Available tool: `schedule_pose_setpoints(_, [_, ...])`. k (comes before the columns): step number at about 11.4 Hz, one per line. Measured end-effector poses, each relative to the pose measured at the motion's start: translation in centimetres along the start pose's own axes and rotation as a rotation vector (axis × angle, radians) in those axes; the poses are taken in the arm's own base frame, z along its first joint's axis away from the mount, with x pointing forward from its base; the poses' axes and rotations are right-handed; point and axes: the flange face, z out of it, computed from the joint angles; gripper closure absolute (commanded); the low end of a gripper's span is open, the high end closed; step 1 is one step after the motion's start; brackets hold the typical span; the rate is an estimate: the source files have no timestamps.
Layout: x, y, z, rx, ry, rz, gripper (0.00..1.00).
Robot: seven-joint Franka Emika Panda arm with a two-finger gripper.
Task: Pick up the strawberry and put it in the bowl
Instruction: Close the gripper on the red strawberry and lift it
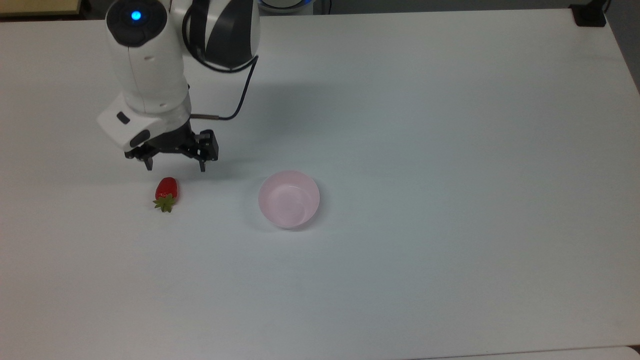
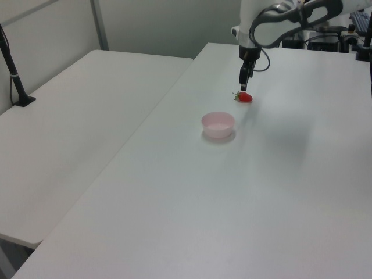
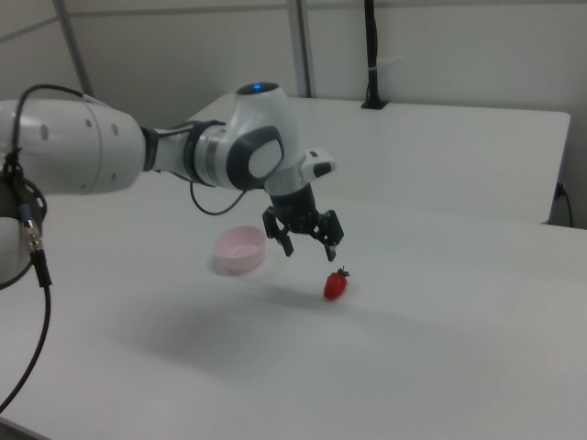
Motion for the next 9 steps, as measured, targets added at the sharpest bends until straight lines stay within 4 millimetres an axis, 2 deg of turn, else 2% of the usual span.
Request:
schedule_pose_setpoints(5, [0.6, 1.3, 4.7, -0.010, 0.046, 0.038, 0.18])
schedule_pose_setpoints(7, [1.0, 1.2, 6.6, -0.013, 0.067, 0.052, 0.23])
schedule_pose_setpoints(8, [1.0, 1.1, 7.3, -0.013, 0.068, 0.055, 0.32])
schedule_pose_setpoints(9, [0.9, 1.2, 7.8, -0.013, 0.066, 0.058, 0.48])
